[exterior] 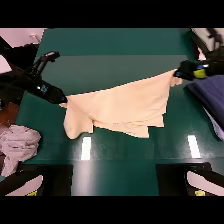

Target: Fold the shirts.

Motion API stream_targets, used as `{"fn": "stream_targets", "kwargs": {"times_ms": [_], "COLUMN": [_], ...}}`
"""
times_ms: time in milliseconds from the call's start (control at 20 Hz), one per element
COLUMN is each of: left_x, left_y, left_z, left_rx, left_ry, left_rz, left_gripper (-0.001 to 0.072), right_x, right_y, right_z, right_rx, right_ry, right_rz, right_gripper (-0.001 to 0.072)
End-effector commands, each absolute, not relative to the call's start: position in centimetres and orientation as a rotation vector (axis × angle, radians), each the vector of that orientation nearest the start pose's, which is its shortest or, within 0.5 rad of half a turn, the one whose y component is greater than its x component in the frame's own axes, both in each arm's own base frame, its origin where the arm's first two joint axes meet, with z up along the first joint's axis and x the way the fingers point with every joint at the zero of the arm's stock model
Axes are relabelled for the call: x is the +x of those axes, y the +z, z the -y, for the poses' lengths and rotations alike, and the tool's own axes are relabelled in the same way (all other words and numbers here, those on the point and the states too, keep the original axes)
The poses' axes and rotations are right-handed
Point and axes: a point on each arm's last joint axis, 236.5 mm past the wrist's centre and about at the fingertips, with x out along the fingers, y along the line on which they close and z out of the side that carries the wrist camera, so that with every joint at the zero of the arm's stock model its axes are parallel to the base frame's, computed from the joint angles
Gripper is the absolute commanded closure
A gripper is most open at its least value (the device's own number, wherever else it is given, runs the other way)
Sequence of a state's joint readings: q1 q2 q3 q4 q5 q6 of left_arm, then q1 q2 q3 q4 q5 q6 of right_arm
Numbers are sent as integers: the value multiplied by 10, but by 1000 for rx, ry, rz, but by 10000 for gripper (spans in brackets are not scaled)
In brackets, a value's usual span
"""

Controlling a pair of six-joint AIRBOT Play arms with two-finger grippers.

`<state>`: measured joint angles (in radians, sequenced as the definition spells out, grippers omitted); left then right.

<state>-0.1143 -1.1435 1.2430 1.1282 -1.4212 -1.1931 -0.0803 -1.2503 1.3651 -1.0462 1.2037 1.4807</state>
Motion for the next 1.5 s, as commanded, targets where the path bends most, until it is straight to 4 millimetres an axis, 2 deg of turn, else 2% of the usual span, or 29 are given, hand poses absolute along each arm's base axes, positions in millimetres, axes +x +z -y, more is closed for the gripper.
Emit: {"fn": "stream_targets", "kwargs": {"times_ms": [0, 100, 250, 300, 350, 400, 550, 650, 750, 900, 1150, 1200, 1300, 1400, 1450], "left_x": [340, 340, 341, 341, 342, 342, 342, 342, 342, 342, 341, 341, 339, 341, 343], "left_y": [71, 69, 69, 69, 69, 69, 70, 70, 70, 70, 70, 70, 69, 73, 82], "left_z": [117, 113, 112, 112, 112, 112, 113, 113, 114, 114, 114, 114, 114, 111, 107], "left_rx": [117, 132, 138, 137, 136, 136, 130, 128, 126, 108, 107, 107, 107, 120, 132], "left_ry": [-567, -555, -551, -551, -550, -550, -550, -552, -552, -540, -540, -540, -542, -534, -520], "left_rz": [-1171, -1175, -1175, -1173, -1171, -1169, -1169, -1169, -1169, -1175, -1176, -1177, -1185, -1180, -1169], "left_gripper": [680, 680, 680, 679, 680, 680, 679, 680, 680, 680, 680, 679, 680, 680, 680], "right_x": [456, 443, 400, 381, 360, 340, 283, 256, 250, 258, 263, 263, 264, 270, 279], "right_y": [94, 95, 78, 64, 45, 27, -30, -55, -70, -81, -89, -90, -90, -79, -65], "right_z": [-71, -52, -27, -23, -22, -23, -35, -51, -65, -76, -82, -85, -91, -91, -89], "right_rx": [418, 405, 425, 457, 493, 527, 605, 652, 728, 815, 757, 739, 717, 691, 672], "right_ry": [283, 294, 287, 268, 253, 238, 229, 259, 289, 288, 287, 292, 308, 323, 333], "right_rz": [-1044, -1116, -1236, -1283, -1335, -1384, -1523, -1601, -1611, -1573, -1564, -1562, -1562, -1521, -1473], "right_gripper": [130, 140, 143, 173, 307, 352, 351, 345, 346, 345, 349, 373, 691, 698, 698]}}
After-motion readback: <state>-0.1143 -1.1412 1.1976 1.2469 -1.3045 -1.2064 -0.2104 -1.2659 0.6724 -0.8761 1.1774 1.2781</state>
